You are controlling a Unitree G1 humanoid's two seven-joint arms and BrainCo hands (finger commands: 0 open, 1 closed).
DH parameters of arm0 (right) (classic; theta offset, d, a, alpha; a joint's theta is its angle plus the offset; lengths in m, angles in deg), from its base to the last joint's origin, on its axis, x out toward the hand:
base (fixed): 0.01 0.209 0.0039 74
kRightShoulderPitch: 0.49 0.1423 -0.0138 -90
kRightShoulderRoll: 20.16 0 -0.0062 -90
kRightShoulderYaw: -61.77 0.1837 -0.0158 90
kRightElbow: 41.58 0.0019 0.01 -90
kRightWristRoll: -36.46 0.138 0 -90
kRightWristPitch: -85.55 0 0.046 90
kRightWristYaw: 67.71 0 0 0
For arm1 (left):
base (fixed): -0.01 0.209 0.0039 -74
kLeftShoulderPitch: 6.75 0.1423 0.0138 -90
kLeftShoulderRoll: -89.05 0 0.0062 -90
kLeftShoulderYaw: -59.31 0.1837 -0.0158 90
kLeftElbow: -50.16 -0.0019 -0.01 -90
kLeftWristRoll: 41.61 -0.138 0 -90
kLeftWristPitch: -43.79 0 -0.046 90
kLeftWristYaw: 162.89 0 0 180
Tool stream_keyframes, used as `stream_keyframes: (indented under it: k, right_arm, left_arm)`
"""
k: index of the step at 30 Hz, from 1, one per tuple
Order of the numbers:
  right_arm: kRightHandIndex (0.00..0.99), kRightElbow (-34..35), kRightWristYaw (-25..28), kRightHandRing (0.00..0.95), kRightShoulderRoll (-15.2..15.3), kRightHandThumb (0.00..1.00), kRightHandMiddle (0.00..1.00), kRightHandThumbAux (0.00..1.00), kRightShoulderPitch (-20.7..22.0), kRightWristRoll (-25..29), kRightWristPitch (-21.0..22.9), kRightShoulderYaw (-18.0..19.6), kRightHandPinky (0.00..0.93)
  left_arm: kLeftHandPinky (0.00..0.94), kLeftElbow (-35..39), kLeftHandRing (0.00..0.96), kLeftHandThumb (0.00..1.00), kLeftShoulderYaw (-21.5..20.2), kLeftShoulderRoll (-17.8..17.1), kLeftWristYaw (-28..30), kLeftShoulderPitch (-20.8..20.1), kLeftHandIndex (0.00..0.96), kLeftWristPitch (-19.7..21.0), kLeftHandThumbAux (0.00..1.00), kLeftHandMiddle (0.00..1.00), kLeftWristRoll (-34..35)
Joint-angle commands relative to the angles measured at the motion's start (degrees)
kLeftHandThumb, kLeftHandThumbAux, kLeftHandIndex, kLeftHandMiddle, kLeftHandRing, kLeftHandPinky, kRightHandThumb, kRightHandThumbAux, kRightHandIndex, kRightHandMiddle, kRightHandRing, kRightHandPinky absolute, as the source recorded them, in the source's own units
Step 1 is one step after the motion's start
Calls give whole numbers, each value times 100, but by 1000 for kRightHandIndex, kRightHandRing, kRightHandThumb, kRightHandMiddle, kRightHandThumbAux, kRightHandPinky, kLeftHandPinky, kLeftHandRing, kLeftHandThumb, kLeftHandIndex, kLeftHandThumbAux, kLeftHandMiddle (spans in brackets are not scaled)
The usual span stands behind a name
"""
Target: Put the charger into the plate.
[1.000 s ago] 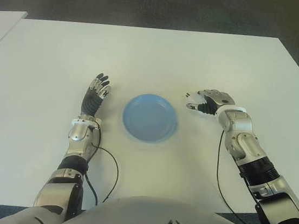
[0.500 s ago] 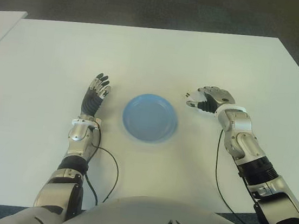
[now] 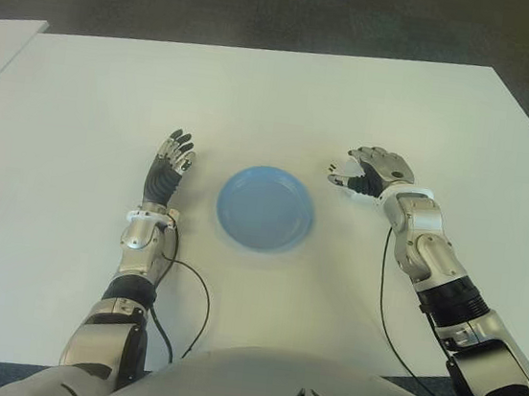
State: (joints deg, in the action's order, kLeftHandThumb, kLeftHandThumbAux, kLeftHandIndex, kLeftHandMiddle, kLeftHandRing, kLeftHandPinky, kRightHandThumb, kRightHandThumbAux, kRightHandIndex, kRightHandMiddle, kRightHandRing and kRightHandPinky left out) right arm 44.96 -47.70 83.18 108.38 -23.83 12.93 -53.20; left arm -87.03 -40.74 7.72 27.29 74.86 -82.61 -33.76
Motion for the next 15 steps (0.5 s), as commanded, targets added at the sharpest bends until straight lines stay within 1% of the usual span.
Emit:
stream_keyframes:
  k: [1,8,15]
  right_arm:
    - [0,-62,-149,0,0,314,0,141,-15,157,-175,65,0]
    - [0,-93,-389,0,-8,317,0,145,-50,214,-316,114,0]
    - [0,-163,-864,0,-92,319,0,149,-91,189,-329,168,0]
  left_arm:
    - [169,-485,140,0,87,221,83,550,51,492,531,134,-34]
    - [168,-505,140,0,84,207,73,541,50,500,531,133,-44]
    - [169,-536,139,0,70,192,79,517,53,519,534,132,-34]
